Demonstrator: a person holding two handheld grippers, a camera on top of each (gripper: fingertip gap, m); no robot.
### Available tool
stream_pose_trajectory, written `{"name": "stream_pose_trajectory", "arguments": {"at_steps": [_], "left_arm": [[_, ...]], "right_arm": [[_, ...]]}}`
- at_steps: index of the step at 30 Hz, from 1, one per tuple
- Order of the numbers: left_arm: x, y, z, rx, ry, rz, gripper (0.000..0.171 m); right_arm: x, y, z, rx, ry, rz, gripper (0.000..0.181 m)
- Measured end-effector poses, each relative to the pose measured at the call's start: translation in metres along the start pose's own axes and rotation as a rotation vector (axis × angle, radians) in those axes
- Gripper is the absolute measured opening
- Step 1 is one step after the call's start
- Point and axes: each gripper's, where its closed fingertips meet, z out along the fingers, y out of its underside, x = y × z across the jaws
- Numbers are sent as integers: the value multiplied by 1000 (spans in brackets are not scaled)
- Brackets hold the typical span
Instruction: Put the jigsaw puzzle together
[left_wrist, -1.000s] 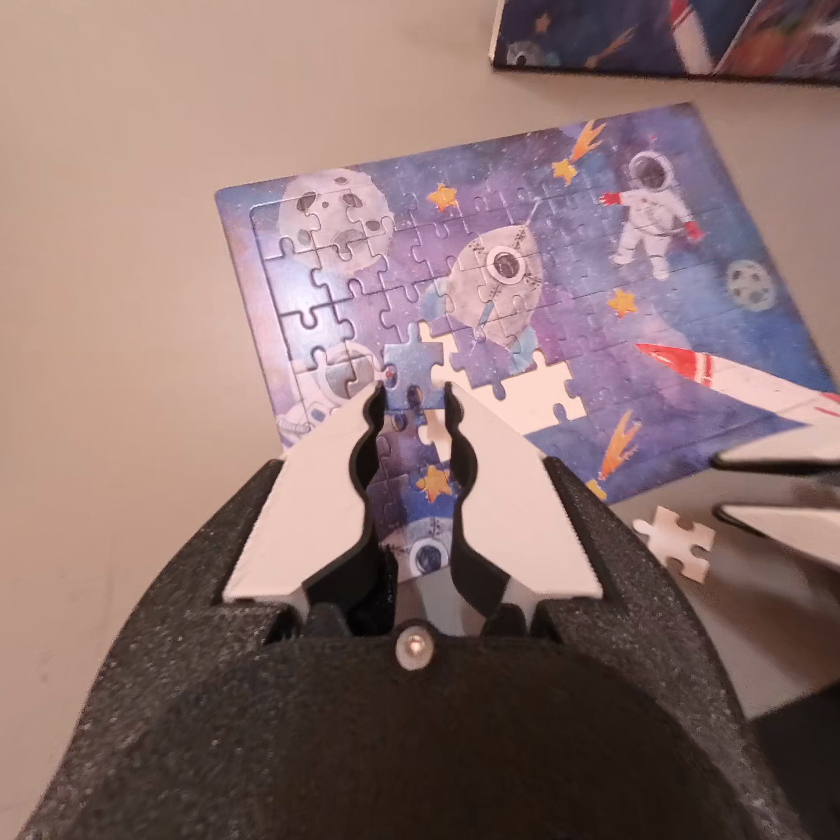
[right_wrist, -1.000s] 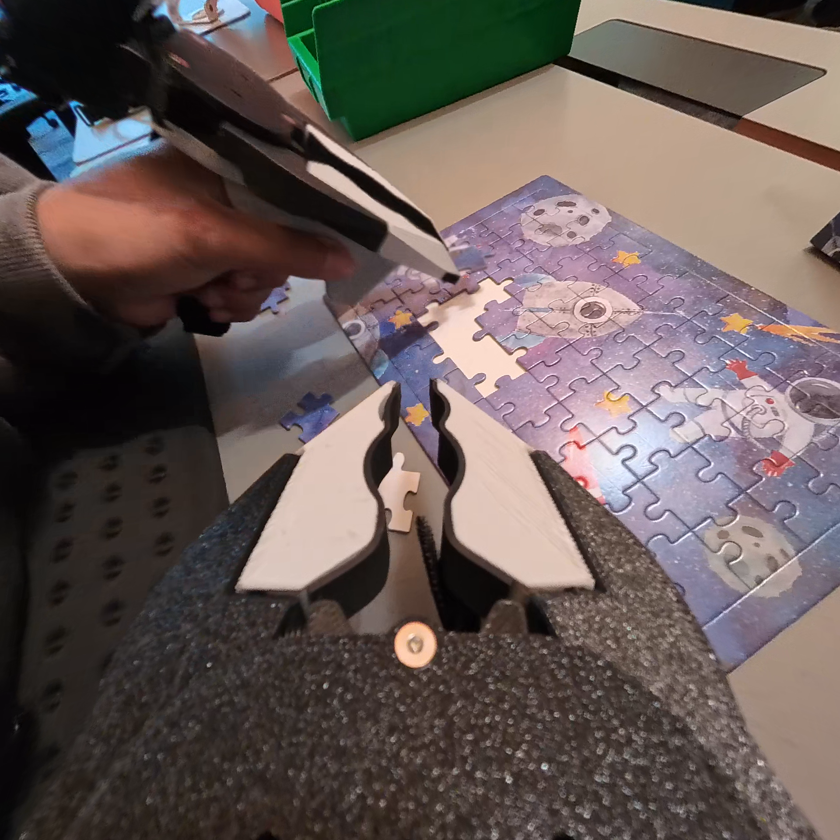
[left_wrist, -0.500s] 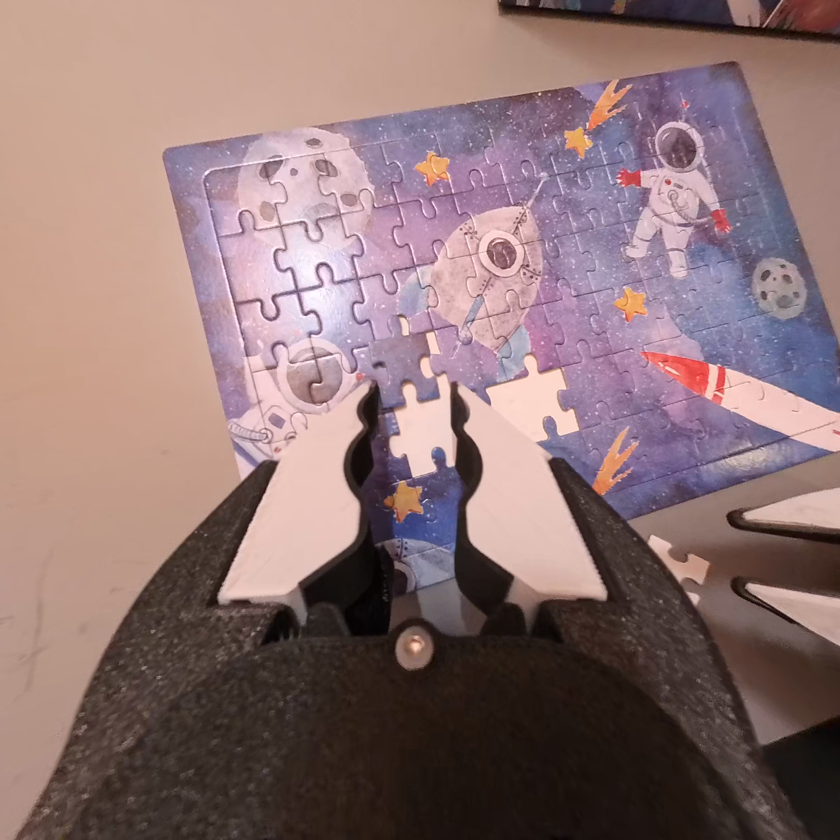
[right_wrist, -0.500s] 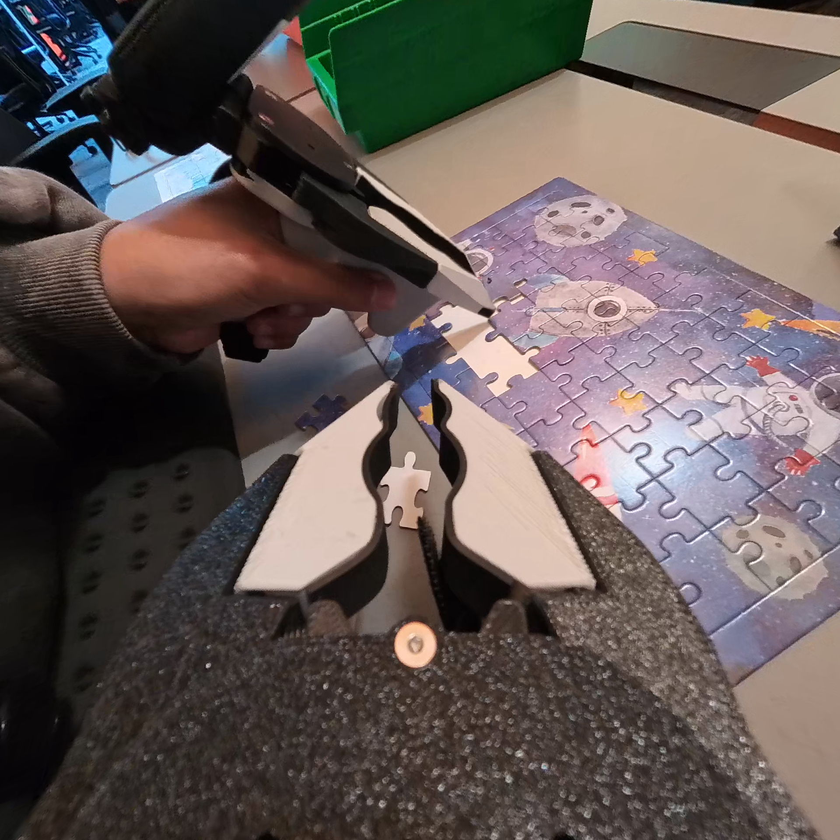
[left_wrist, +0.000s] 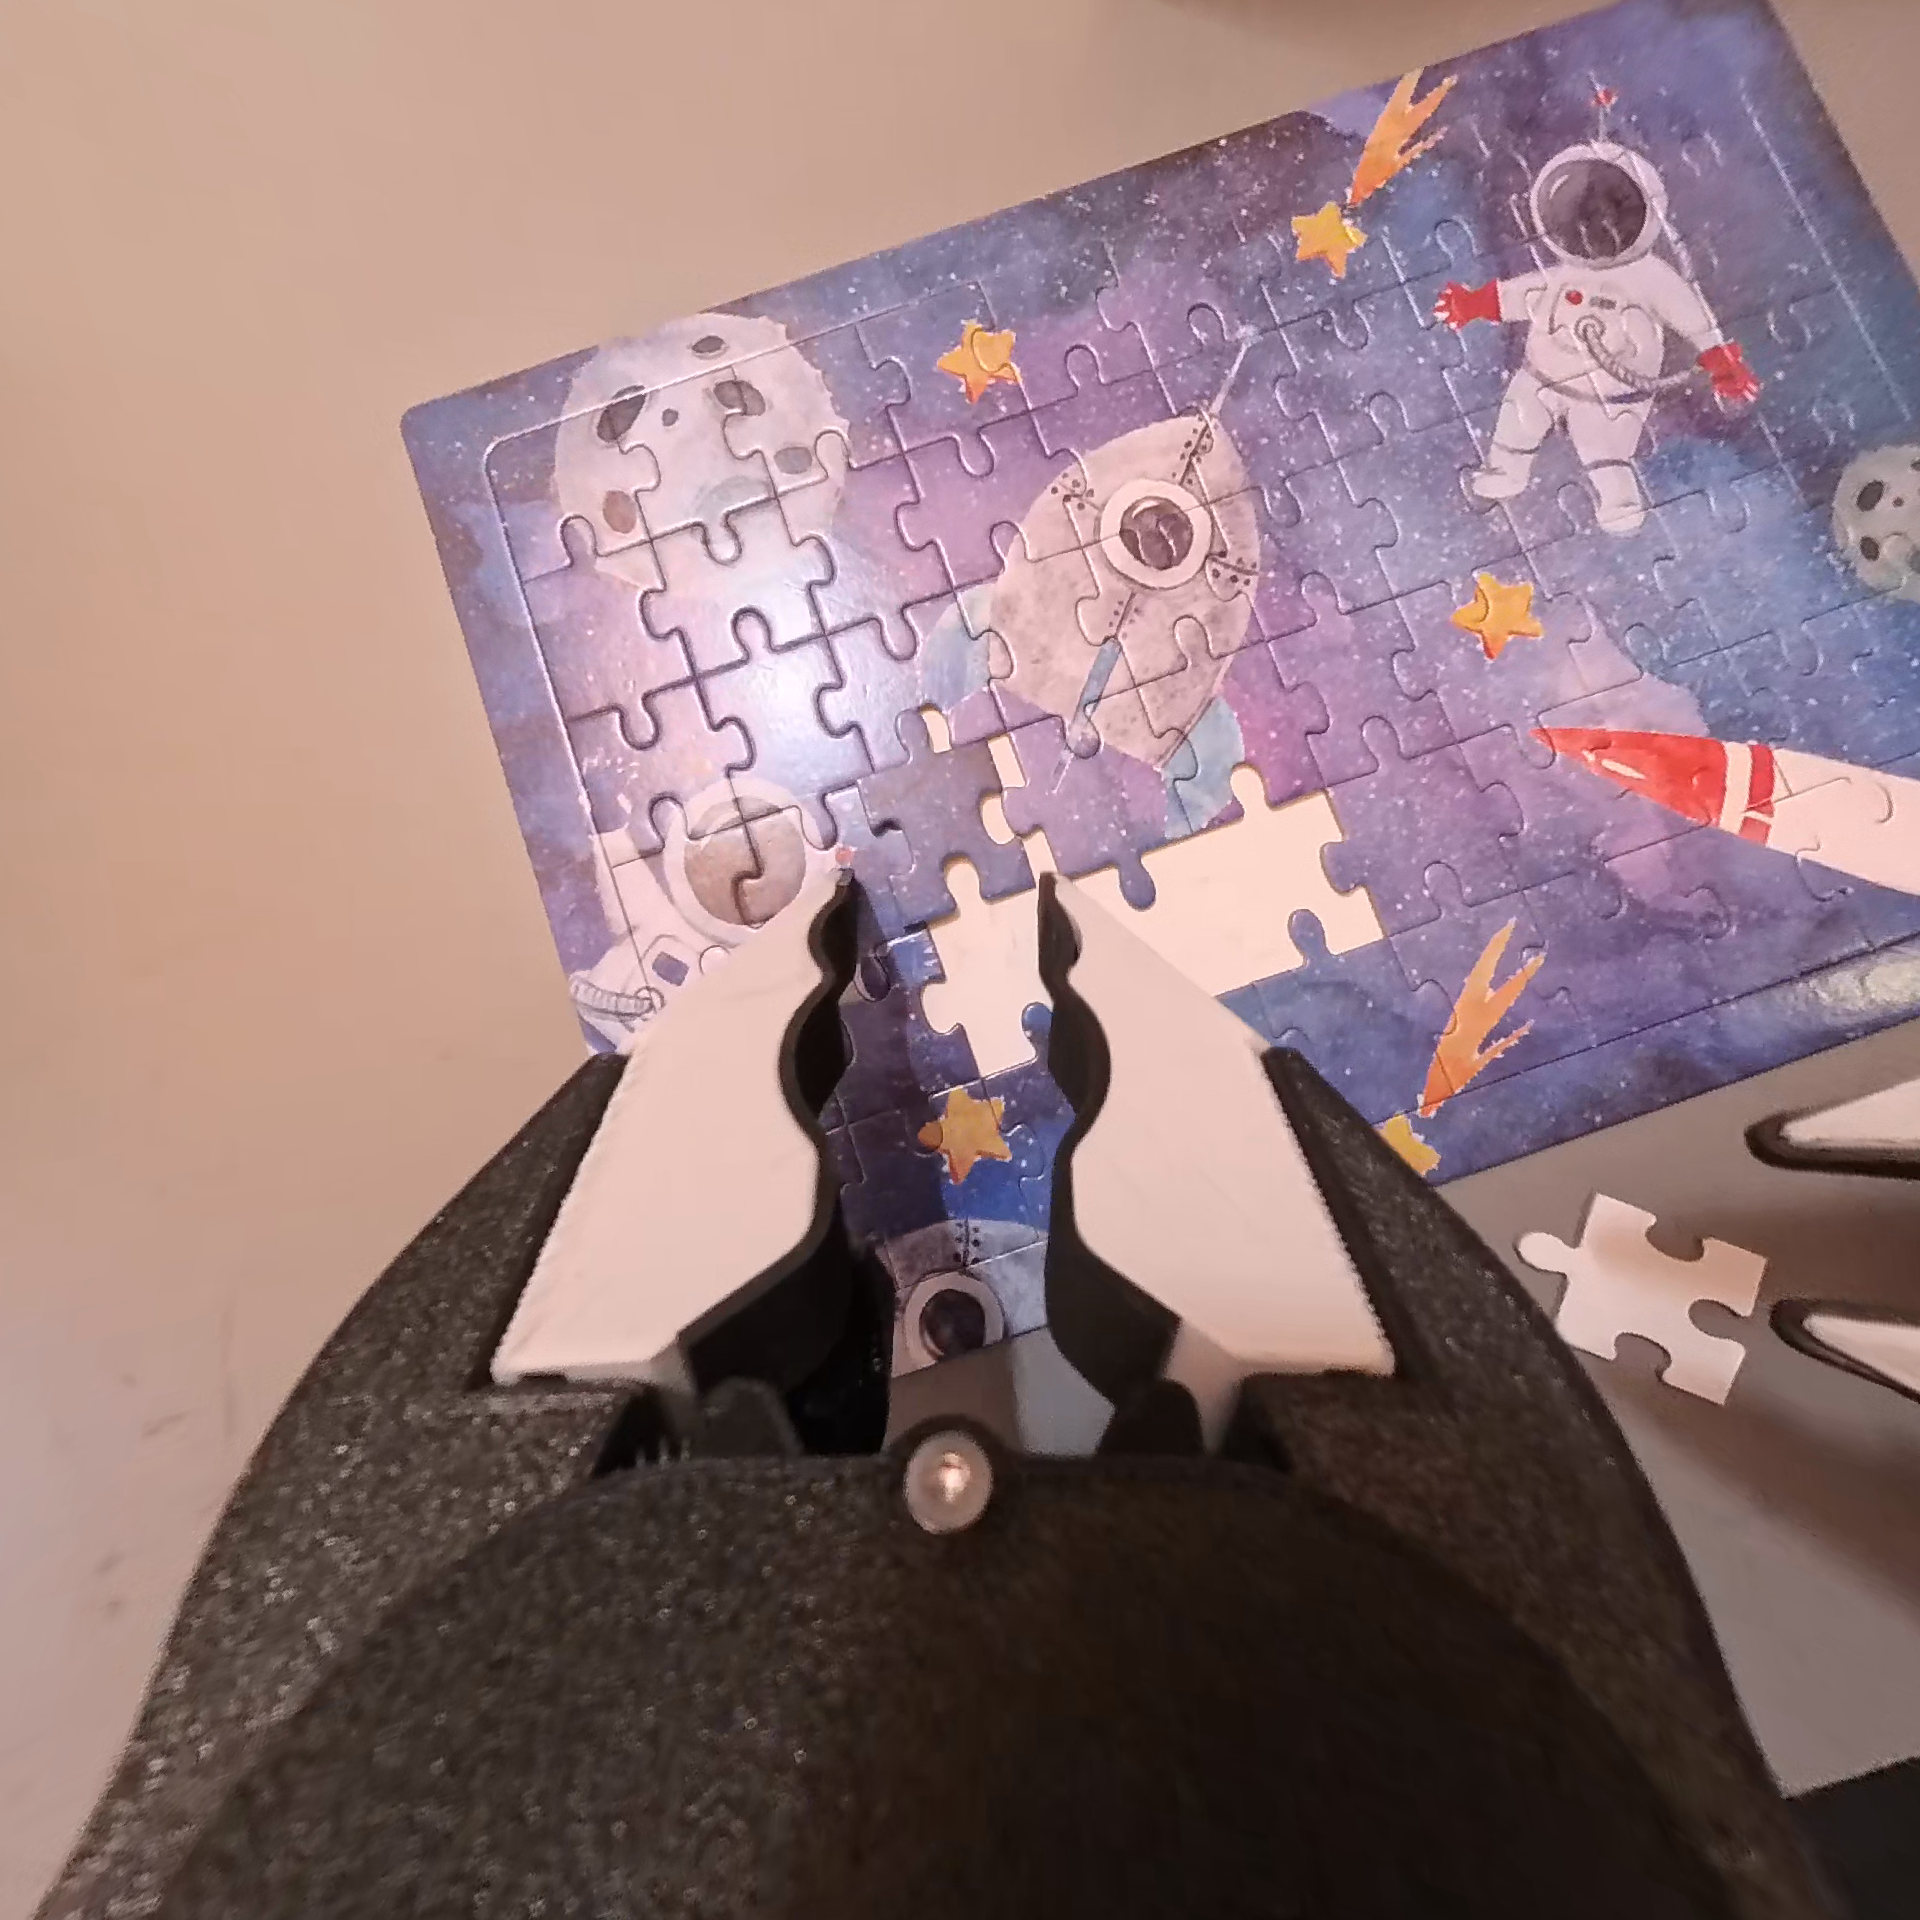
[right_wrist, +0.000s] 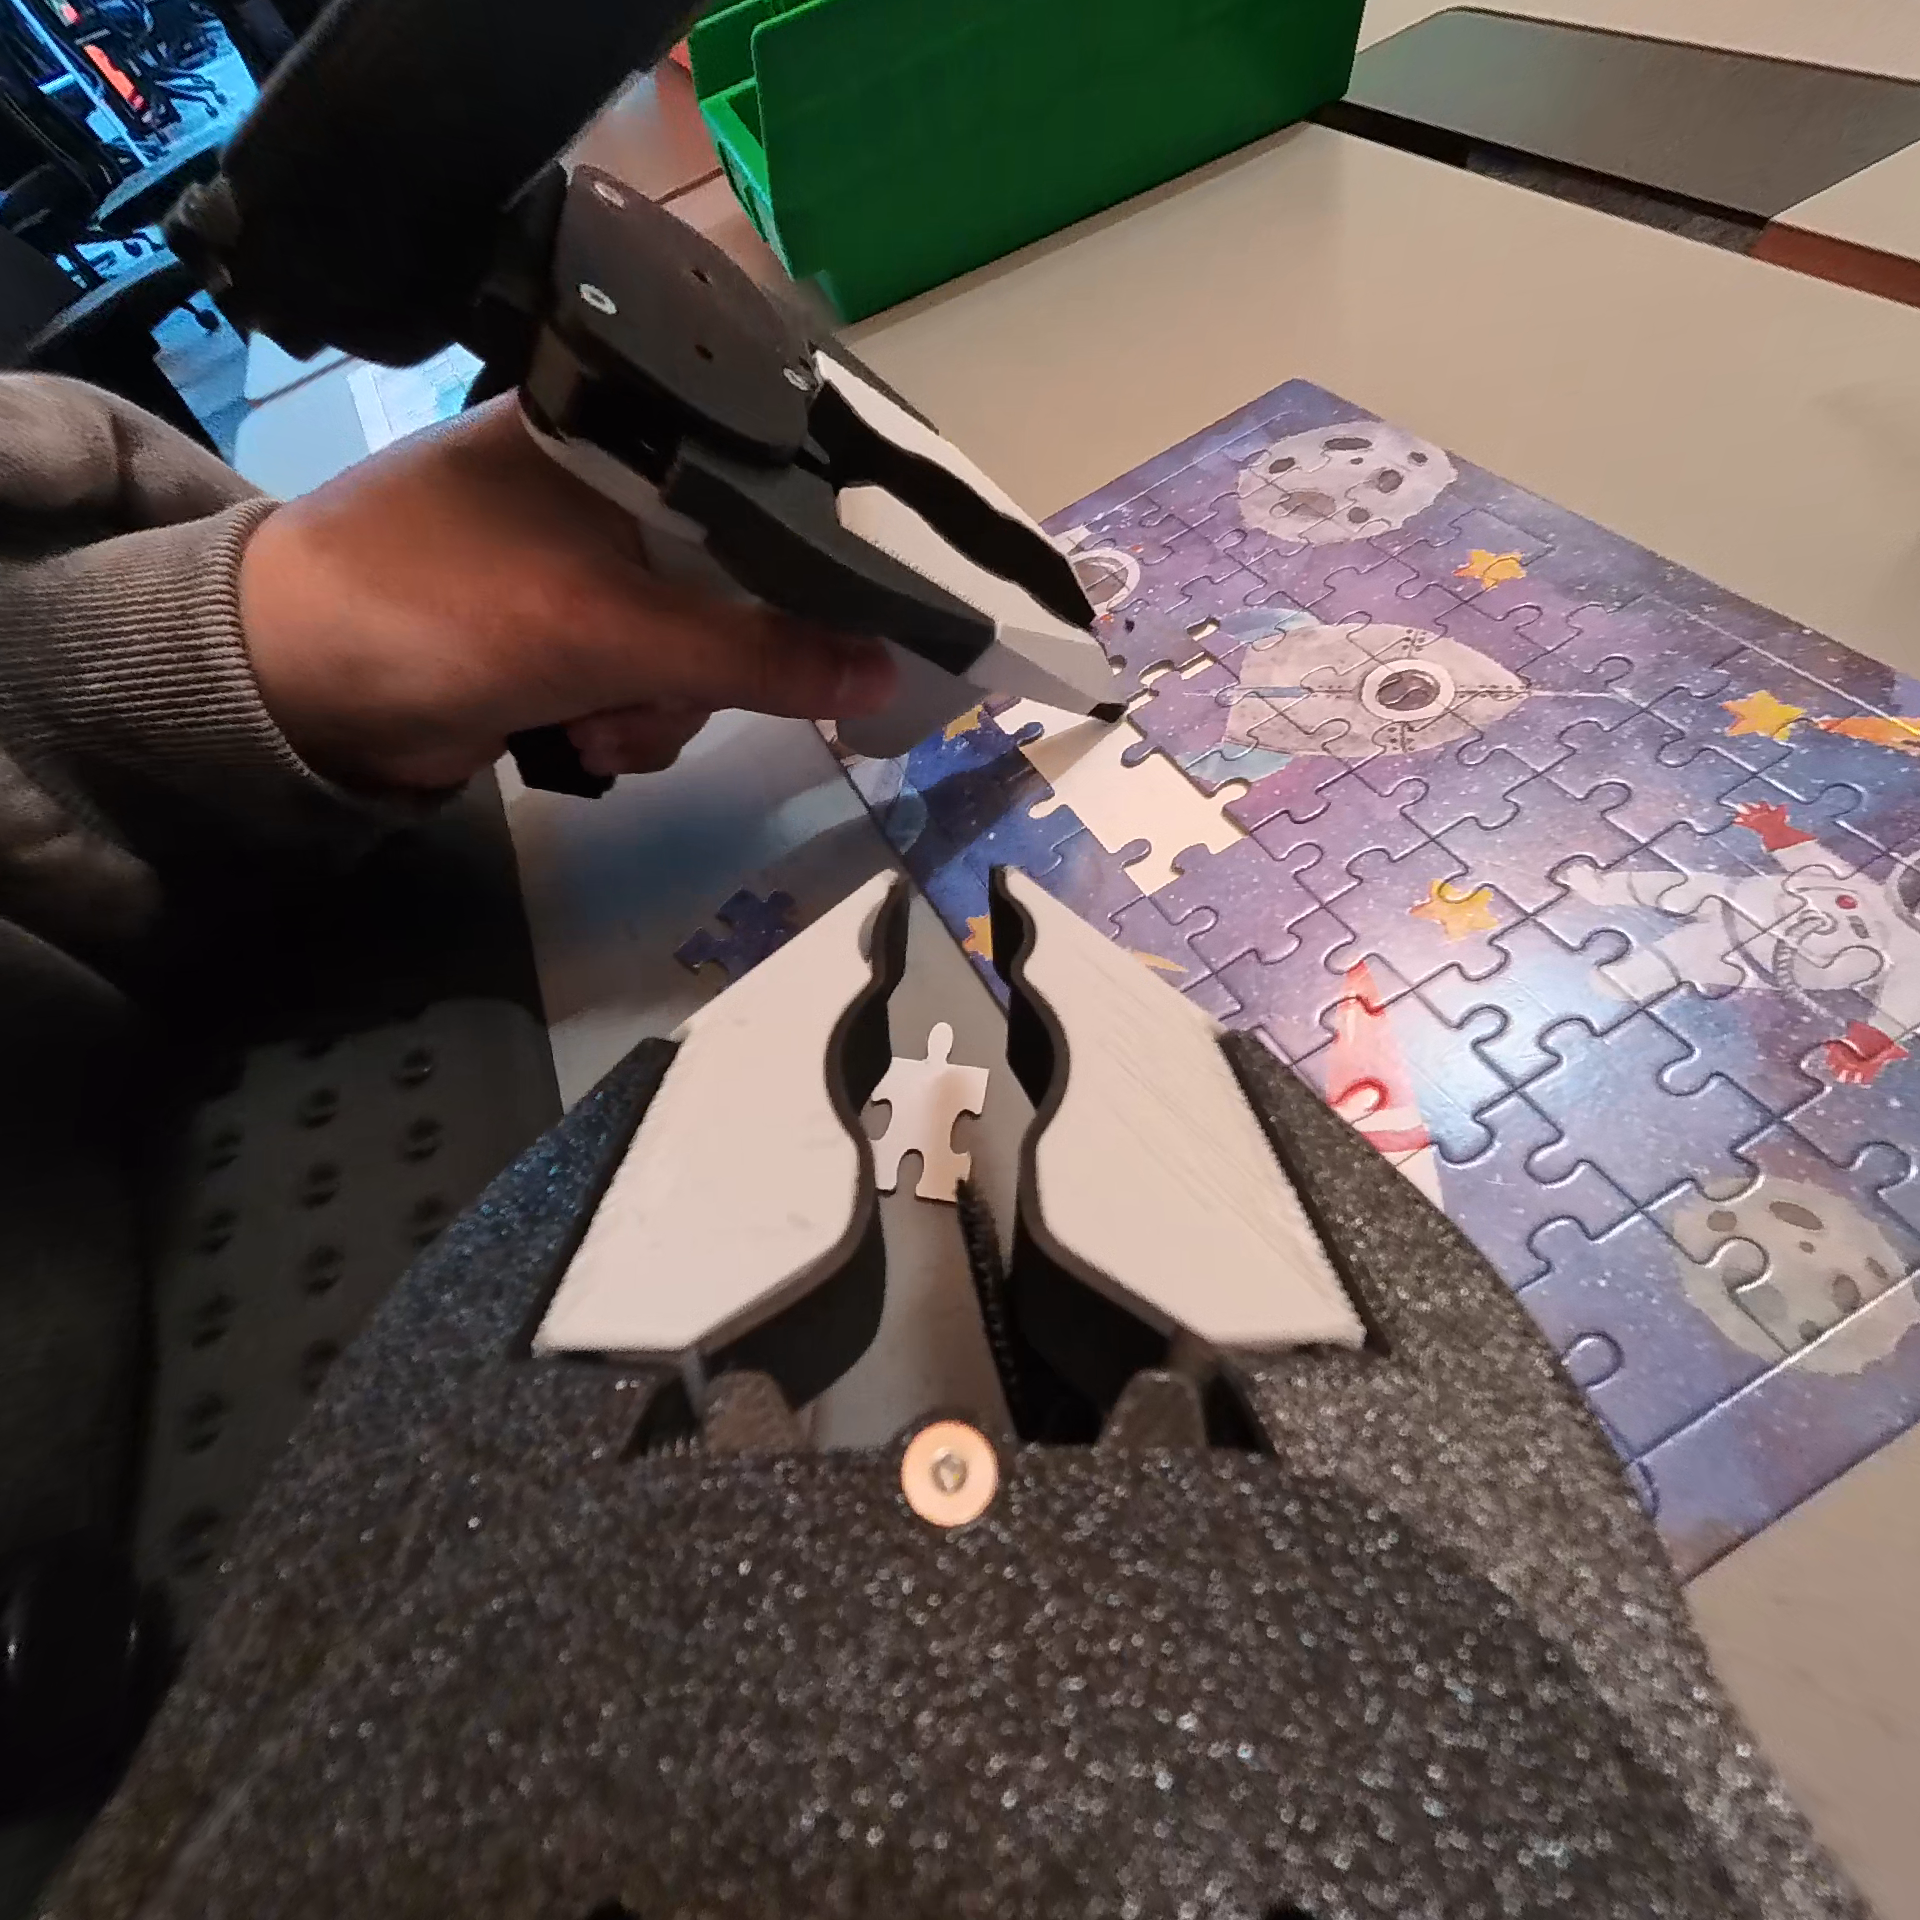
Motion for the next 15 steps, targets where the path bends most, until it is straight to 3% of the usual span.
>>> {"name": "stream_pose_trajectory", "arguments": {"at_steps": [15], "left_arm": [[-9, 2, -6, 3, -26, 110, 12]], "right_arm": [[0, 1, 0, -4, -4, 1, 16]]}}
